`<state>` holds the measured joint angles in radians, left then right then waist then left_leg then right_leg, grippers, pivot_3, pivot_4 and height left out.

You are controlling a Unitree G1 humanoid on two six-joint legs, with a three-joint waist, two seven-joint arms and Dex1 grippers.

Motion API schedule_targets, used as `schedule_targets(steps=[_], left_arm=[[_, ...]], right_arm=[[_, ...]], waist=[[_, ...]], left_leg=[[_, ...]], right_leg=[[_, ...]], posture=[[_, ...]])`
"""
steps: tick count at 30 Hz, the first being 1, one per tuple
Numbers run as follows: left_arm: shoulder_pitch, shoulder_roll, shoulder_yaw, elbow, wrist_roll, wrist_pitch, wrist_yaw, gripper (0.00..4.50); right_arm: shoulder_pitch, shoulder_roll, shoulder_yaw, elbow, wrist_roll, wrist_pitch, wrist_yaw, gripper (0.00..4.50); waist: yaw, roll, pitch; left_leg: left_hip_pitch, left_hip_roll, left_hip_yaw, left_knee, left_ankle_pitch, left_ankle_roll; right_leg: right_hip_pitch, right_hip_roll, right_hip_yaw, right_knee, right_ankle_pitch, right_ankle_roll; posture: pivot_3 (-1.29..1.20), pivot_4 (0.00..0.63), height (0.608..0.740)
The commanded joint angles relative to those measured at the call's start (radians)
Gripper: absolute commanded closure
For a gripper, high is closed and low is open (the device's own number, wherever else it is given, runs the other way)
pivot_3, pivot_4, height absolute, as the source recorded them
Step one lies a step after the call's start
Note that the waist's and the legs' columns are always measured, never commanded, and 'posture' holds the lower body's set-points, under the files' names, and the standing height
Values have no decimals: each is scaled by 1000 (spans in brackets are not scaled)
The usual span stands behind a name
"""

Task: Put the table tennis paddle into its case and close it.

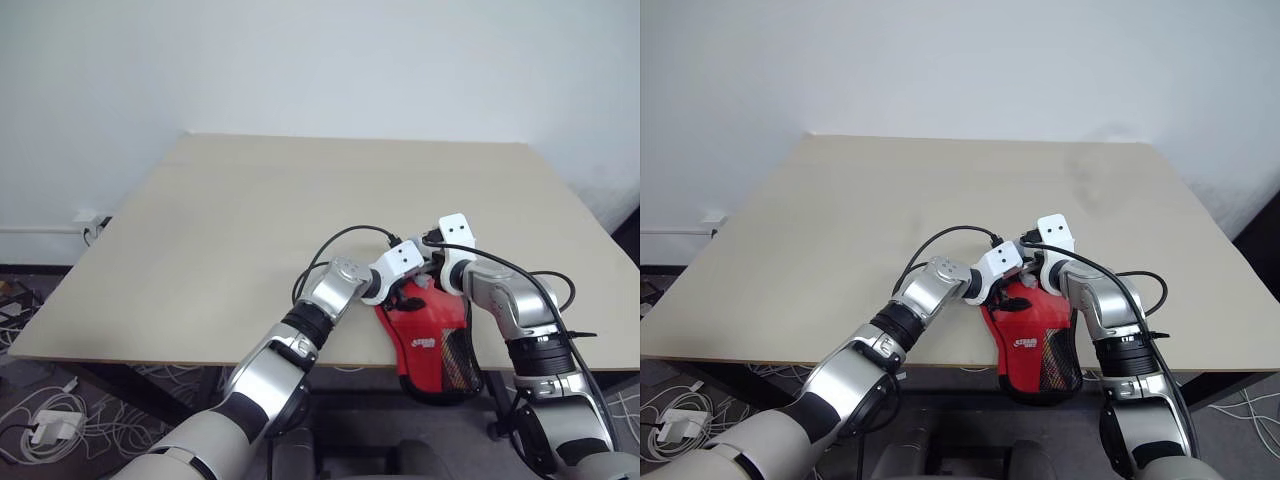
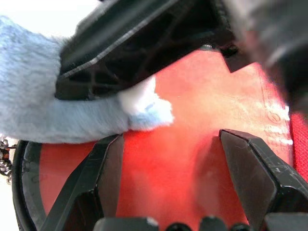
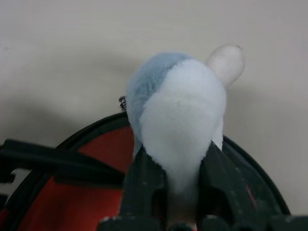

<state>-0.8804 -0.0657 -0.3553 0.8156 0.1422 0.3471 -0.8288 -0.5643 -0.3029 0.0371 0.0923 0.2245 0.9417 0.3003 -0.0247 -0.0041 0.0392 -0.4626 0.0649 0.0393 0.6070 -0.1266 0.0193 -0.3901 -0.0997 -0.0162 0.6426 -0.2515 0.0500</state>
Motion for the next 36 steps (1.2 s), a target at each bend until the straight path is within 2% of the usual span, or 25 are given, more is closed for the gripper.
schedule_targets(steps=[1,9,19,25,36], left_arm=[[16,11,-35,39,38,49,20,1178],[19,5,-30,46,29,89,14,1178],[18,-12,-22,58,17,105,15,1178],[15,-24,-16,69,16,114,24,1178],[10,-44,-4,112,15,82,52,1178]], right_arm=[[-25,-2,-22,15,-25,-45,-24,4304],[-47,-77,-86,64,-90,-149,-99,4304],[-16,-209,-71,63,-162,-183,-101,4304],[110,-295,-88,-37,-153,-125,-38,4304],[421,-539,-313,-239,-28,-73,210,4304]], waist=[[0,0,0],[1,0,0],[5,1,0],[16,1,0],[30,1,0]], left_leg=[[0,0,0,0,0,0],[0,0,0,0,0,0],[-1,-1,0,0,0,0],[-1,-2,1,2,-1,2],[-1,-3,0,5,-3,4]], right_leg=[[0,0,0,0,0,0],[0,0,0,0,0,0],[0,-1,0,0,0,0],[1,-2,0,-1,0,0],[3,-3,0,-1,-3,5]], posture=[[0,0,740],[0,0,740],[0,0,740],[0,0,740],[0,0,740]])
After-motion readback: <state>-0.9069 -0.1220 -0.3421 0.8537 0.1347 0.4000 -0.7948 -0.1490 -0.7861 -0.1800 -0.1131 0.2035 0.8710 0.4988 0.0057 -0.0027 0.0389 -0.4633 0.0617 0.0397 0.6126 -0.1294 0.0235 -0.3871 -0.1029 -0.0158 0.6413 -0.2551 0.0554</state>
